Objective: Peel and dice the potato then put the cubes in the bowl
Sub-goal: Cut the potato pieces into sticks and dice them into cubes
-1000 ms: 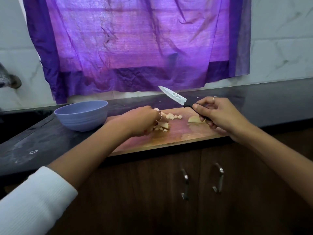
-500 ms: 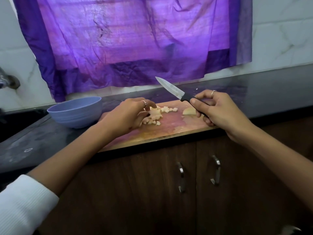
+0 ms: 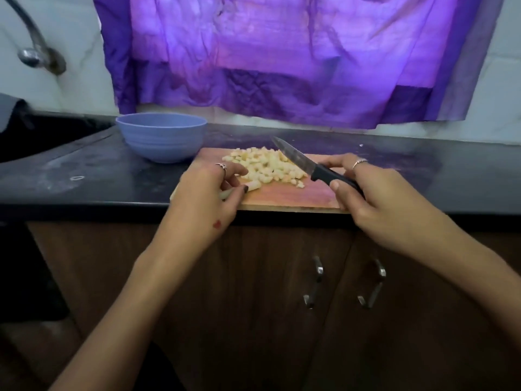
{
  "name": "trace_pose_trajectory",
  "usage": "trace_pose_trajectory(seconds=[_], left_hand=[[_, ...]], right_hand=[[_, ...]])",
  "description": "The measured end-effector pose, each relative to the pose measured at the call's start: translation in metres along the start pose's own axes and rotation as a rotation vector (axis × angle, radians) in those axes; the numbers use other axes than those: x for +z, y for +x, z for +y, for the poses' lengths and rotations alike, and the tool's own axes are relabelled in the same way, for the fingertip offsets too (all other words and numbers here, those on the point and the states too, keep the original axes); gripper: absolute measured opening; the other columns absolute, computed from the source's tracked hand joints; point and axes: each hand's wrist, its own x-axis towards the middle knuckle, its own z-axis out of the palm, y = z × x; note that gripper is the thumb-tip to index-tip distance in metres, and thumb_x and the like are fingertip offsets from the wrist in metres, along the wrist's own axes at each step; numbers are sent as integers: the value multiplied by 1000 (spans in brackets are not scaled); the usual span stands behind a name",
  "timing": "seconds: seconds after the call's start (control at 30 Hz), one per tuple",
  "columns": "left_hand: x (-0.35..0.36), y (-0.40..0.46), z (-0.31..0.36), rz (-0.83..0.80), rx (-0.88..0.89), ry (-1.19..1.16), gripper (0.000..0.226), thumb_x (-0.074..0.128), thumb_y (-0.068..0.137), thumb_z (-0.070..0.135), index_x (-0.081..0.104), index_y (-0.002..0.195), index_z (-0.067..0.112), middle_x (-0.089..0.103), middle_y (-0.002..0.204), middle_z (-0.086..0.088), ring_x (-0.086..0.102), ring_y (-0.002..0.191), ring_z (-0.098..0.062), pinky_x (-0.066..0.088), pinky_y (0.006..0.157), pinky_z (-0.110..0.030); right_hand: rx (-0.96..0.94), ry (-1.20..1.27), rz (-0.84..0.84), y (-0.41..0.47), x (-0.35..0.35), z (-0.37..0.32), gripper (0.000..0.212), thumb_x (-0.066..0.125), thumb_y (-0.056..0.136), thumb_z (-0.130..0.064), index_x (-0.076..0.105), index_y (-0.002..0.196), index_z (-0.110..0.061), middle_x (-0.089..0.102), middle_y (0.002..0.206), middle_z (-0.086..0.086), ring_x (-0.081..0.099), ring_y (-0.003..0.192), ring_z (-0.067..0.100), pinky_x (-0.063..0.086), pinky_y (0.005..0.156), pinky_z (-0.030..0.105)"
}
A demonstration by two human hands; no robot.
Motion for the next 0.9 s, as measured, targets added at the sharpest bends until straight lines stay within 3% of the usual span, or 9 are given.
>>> trace_pose_trajectory(seconds=[0.1,0.17,0.27,0.33,0.43,0.63,0.9], left_hand=[[-4,-3,-6,5,14,-10,29,64,89,29,66,118,22,63,104,7,57,91,-5,43,80,-18],[-6,-10,-13,62,46,-16,26,65,88,30,68,112,19,57,105,11,55,94,-4,42,81,-18],[0,-23,-20,167,97,-35,21,63,89,26,70,105,15,58,104,9,55,98,-9,46,83,-25],[8,-29,-24,233,113,-51,23,60,92,26,69,109,14,61,109,5,53,103,-11,49,87,-34],[17,-35,-29,302,118,-60,28,59,90,27,67,114,13,60,117,1,50,113,-13,42,93,-34],[18,-37,-33,395,91,-130,13,63,88,27,69,94,17,61,110,4,53,110,-17,44,90,-54],[17,-39,-28,389,74,-207,11,64,87,30,70,92,22,61,106,10,54,107,-14,45,89,-55]], right_hand=[[10,24,-141,-4,2,-12,28,45,98,-19,45,122,-34,48,78,-18,45,65,1,39,62,20],[40,111,-208,-7,3,-17,24,44,98,-18,45,109,-40,54,86,-11,48,68,5,42,64,26],[124,232,-191,-6,6,-28,16,41,99,-26,50,89,-34,58,81,-4,49,59,6,43,62,29],[155,153,-183,-1,9,-33,27,37,97,-37,51,77,-25,54,70,-1,50,58,9,46,66,36],[163,5,-172,5,10,-41,43,35,93,-46,46,63,-17,45,57,-4,47,55,5,35,56,24],[259,-34,-206,14,5,-47,52,29,96,-45,58,71,-9,51,64,9,46,56,18,42,66,45],[302,-60,-259,11,6,-50,48,30,98,-42,58,69,-17,50,57,-2,46,53,10,36,58,31]])
